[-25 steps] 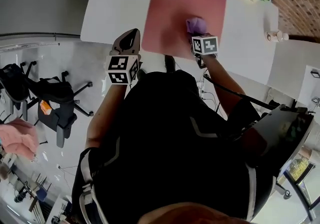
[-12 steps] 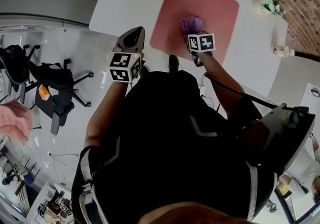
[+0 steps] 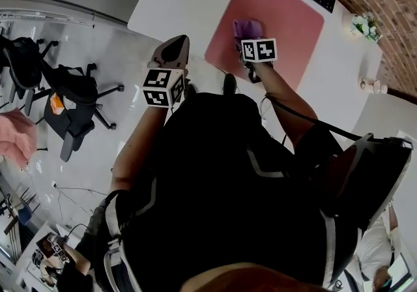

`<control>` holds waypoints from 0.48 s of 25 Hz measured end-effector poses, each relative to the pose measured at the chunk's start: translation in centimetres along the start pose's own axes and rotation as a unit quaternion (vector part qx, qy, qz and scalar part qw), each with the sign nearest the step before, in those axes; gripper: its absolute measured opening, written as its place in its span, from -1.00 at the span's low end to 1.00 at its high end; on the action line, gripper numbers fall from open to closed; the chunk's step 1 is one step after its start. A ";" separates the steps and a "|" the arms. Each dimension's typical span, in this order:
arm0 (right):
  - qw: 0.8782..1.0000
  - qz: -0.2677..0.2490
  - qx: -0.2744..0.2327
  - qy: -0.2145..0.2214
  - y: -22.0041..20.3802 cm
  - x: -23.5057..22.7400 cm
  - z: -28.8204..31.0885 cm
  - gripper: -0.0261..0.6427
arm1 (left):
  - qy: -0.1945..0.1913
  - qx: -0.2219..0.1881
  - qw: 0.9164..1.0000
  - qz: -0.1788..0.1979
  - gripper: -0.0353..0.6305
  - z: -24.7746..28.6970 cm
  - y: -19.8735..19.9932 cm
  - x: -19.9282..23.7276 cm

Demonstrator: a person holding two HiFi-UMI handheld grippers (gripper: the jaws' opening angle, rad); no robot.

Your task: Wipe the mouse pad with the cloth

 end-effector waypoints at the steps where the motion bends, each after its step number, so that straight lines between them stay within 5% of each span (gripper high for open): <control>1: 1.000 0.002 0.000 0.005 0.3 0.1 0.3 -0.76 | 0.007 -0.009 1.000 -0.001 -0.89 -0.2 0.2 0.1; 12: 0.999 0.008 0.003 0.030 3.2 0.8 3.2 -0.76 | 0.026 -0.035 0.999 -0.010 -0.89 -1.3 0.9 0.9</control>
Point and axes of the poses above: the fingertips, and each gripper's own axes: z forward along the fingers, x to its left, y out of its top, the point moved 7 cm from there along -z, backward along the fingers, and after that the axes turned 11 degrees about -z, right-handed, at the moved point
